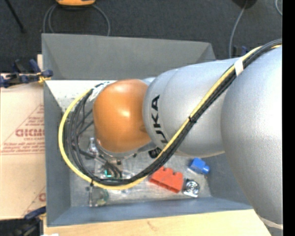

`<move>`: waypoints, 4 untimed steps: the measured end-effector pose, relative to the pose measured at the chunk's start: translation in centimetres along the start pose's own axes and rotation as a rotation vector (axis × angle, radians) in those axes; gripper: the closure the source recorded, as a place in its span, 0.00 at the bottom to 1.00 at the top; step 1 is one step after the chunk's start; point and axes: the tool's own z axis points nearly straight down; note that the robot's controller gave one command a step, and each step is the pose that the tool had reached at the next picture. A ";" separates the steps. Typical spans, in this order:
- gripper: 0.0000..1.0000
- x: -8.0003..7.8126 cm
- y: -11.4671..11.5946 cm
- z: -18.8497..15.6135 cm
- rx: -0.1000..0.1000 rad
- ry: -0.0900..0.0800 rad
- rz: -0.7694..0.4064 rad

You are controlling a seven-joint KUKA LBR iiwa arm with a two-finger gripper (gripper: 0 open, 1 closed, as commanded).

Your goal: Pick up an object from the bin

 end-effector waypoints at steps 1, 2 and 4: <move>0.00 -1.9 -7.0 10.6 -0.005 -0.025 -0.209; 0.00 -0.2 -1.5 10.1 0.002 -0.039 -0.477; 0.00 -1.1 0.5 10.5 0.005 -0.026 -0.496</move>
Offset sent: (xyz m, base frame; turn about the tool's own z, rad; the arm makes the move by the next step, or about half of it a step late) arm 0.0128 -0.0694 -0.1094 -0.2122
